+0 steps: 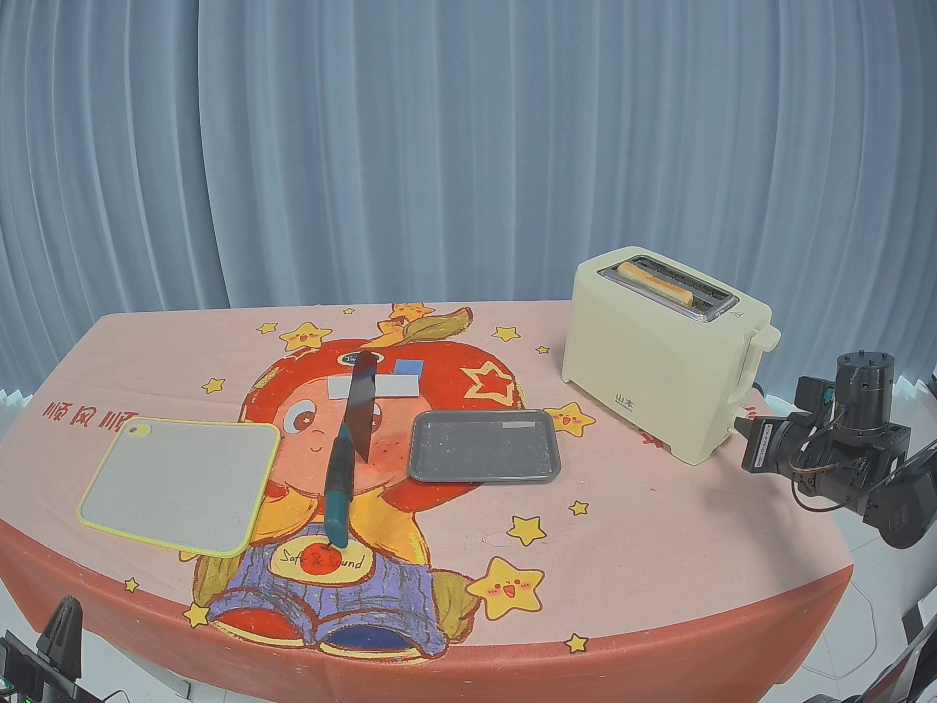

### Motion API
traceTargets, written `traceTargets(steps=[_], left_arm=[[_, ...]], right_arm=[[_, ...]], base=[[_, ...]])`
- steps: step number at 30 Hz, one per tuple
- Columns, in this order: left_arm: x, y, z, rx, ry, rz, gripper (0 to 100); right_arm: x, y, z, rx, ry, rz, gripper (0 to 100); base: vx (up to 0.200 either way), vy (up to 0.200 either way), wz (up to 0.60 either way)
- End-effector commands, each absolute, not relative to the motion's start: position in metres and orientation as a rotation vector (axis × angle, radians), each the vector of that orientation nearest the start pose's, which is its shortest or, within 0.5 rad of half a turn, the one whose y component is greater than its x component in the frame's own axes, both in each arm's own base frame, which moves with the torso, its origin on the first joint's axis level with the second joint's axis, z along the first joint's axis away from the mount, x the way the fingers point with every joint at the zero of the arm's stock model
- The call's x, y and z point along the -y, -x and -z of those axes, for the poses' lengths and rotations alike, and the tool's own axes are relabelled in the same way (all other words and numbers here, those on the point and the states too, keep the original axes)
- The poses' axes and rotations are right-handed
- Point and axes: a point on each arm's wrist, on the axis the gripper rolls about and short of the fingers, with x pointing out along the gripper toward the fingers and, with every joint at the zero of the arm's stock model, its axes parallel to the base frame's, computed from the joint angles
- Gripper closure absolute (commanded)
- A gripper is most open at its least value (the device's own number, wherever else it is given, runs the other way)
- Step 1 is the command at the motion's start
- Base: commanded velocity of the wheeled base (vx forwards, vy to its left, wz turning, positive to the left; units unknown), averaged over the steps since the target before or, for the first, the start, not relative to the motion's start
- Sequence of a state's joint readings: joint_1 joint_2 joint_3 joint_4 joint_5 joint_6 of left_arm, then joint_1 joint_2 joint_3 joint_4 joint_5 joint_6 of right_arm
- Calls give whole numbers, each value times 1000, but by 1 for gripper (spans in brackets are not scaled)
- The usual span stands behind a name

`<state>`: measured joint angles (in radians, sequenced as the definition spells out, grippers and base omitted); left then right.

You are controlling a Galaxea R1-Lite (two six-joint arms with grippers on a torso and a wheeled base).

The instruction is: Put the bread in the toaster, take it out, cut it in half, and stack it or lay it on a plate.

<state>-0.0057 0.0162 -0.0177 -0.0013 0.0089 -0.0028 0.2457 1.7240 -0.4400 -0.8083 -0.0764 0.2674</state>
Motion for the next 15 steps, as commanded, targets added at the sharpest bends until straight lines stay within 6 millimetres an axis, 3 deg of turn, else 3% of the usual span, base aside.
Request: traceTargets(steps=[1, 15], left_arm=[[0, 22, -76, -11, 3, -3, 100], [0, 22, -76, -9, 3, -3, 100]], right_arm=[[-62, -248, -109, -467, -187, -113, 100], [-66, -228, -148, -324, -198, -172, 100]], base=[[0, 0, 0], [0, 0, 0]])
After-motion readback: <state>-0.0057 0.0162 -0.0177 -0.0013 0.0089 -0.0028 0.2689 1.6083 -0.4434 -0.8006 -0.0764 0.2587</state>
